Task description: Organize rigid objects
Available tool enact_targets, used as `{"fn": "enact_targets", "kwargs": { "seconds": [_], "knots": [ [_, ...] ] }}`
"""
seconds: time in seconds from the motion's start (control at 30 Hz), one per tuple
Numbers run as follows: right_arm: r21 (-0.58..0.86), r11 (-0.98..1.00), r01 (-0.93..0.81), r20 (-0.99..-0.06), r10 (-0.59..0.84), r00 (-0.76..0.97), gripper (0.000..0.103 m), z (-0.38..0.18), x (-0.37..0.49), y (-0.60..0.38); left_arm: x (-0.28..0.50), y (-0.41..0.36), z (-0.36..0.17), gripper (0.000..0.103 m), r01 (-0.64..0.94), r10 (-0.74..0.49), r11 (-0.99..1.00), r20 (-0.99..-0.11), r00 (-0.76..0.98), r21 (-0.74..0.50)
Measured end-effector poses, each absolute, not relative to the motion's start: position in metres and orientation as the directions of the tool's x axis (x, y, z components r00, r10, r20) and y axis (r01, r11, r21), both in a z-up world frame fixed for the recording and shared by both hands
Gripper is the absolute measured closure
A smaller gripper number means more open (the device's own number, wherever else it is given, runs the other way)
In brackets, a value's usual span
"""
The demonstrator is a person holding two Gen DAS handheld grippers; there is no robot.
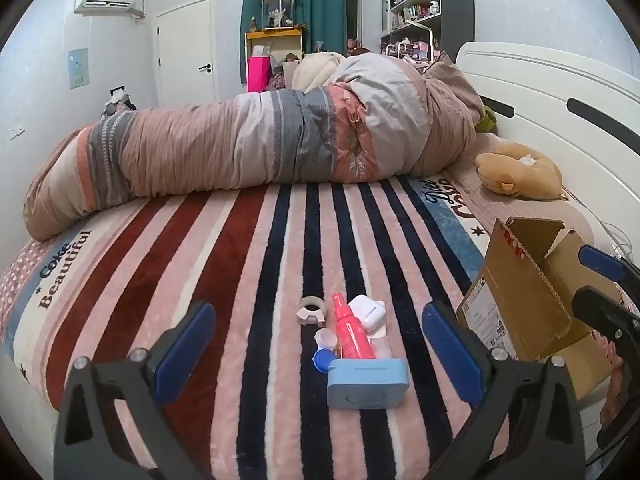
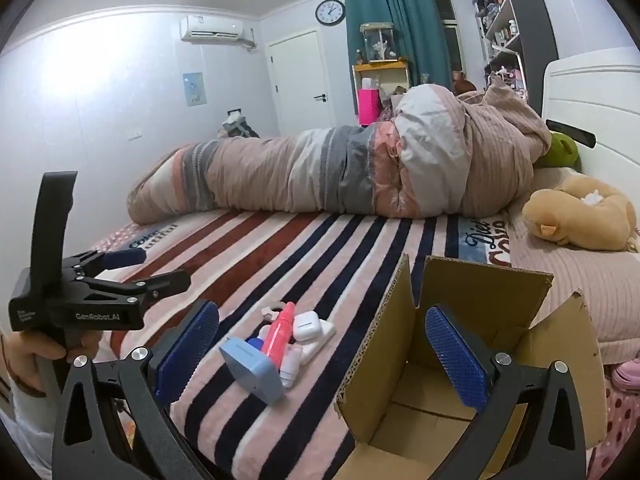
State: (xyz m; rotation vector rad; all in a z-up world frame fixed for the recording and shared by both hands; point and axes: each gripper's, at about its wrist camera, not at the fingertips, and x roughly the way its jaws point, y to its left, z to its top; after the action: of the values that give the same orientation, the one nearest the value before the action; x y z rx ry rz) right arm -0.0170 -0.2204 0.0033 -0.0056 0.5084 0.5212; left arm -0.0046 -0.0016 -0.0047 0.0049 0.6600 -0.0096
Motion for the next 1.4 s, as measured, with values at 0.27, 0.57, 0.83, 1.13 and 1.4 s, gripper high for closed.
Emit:
{"fn": "enact_targets", "kwargs": {
  "seconds": [0.27,0.57,0.83,1.13,1.4],
  "knots": [
    [0.141,0.858,-0.494,-0.46,0.499,0.735,0.0,0.006,-0.01,-0.236,-0.003,0.004,-0.006,0.001,0.01,-0.016,1.0,-0.612,0.79,-0.014],
    [0.135,0.862,-0.489,-0.468,0.491,0.735,0.0,0.006,-0.013,-0.236,-0.008,0.002,-0.006,0.001,0.021,-0.034,0.999,-0.61,0.792,-0.027],
    [0.147,0.869,-0.472,-0.473,0.481,0.738,0.0,0.006,-0.012,-0.239,-0.012,0.002,-0.001,0.001,0.033,-0.049,0.999,-0.605,0.794,-0.037],
    [0.155,0.871,-0.467,-0.48,0.479,0.735,0.0,0.005,-0.011,-0.24,-0.012,0.001,0.002,0.001,0.052,-0.075,0.997,-0.605,0.793,-0.056],
    [0.154,0.872,-0.465,-0.481,0.477,0.735,0.0,0.005,-0.011,-0.24,-0.014,0.0,0.003,0.001,0.054,-0.076,0.997,-0.604,0.793,-0.054]
  ]
}}
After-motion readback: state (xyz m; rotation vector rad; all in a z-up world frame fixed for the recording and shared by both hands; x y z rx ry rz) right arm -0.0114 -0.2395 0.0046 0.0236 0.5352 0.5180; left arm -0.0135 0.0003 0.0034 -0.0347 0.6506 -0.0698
